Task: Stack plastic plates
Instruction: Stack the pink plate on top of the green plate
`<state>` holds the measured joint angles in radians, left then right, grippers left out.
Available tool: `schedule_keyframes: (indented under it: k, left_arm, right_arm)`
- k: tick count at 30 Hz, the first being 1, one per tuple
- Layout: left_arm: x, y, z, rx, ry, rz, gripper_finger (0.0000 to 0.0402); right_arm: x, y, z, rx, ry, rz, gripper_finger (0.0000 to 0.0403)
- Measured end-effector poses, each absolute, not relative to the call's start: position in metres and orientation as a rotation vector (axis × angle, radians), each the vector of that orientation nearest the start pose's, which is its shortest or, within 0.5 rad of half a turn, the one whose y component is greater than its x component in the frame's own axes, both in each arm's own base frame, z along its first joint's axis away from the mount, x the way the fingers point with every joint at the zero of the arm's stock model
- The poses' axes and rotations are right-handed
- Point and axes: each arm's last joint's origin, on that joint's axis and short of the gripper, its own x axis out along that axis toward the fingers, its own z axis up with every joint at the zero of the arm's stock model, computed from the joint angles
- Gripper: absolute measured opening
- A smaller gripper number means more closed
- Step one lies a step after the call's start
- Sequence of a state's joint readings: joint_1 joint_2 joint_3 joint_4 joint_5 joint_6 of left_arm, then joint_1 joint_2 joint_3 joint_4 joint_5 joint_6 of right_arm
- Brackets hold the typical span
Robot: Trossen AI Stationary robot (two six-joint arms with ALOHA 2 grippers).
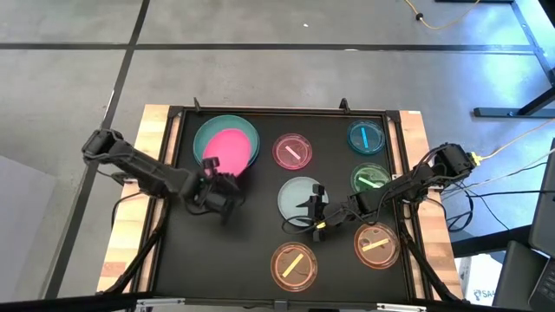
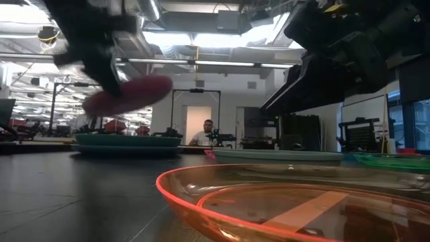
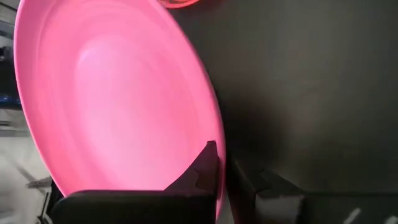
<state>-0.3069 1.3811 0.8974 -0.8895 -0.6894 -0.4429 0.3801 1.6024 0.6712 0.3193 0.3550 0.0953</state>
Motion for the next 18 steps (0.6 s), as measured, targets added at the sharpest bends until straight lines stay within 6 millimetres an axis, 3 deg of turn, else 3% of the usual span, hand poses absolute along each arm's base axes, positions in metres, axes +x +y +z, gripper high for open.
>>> schedule_keyframes:
  k: [8, 13, 18]
  left_arm:
    - [0.222, -0.004, 0.171, 0.307, 1.163, 0.637, 0.0012]
    - [0.217, 0.011, 0.161, 0.228, 1.209, 0.647, 0.0018]
    - [0.219, 0.015, 0.163, 0.185, 1.229, 0.619, 0.0067]
  right_arm:
    - [0.283, 0.102, 0.152, -0.127, 0.571, -0.003, 0.0188]
    - [0.283, 0.102, 0.152, -0.127, 0.571, -0.004, 0.0188]
    - [0.283, 0.102, 0.152, -0.127, 0.571, -0.004, 0.0188]
